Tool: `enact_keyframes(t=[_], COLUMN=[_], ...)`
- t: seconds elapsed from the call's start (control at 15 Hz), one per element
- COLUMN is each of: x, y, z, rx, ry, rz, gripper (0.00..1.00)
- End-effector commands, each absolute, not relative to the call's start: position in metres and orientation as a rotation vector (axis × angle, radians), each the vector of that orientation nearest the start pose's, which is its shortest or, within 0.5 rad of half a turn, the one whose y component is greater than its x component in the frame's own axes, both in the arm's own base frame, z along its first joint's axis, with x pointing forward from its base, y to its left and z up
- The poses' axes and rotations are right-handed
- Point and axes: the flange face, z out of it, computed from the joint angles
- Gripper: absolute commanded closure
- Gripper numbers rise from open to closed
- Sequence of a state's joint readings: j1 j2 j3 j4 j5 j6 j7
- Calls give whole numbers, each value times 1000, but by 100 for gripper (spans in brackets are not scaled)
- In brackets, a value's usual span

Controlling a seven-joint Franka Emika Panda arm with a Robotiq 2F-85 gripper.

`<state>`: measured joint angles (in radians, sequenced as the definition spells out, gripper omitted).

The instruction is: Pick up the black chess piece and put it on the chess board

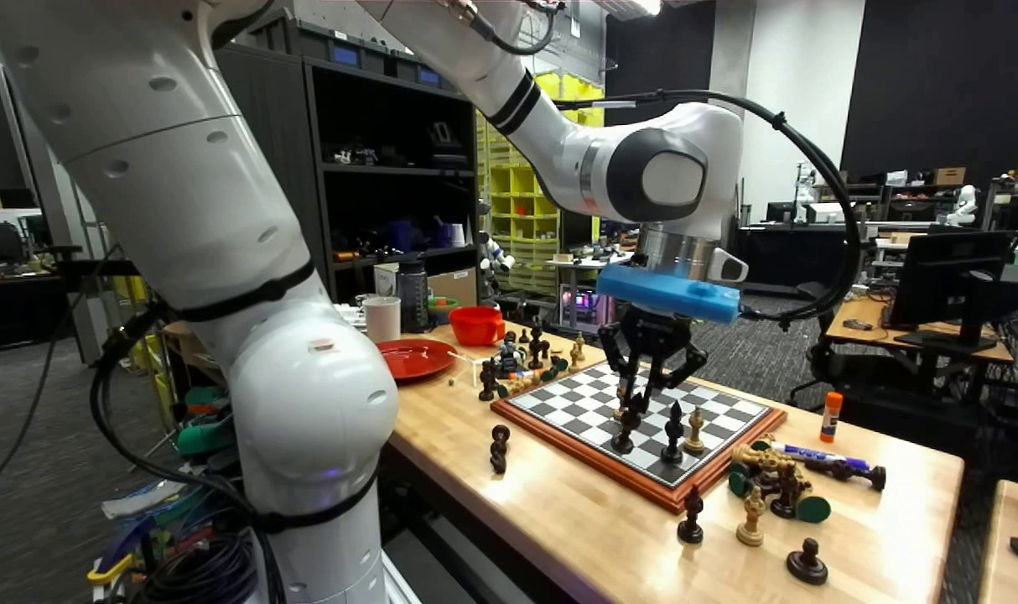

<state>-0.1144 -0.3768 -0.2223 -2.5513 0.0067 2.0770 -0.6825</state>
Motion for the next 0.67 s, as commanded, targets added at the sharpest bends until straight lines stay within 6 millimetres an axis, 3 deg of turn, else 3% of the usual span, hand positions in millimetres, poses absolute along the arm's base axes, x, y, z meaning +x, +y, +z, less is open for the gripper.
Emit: enact_keyframes(t=[0.0,0.6], x=[369,394], y=[-113,-76], z=[389,392], rx=[-2989,-3103], ry=[-603,-744], rz=[23,-204], gripper=[95,95])
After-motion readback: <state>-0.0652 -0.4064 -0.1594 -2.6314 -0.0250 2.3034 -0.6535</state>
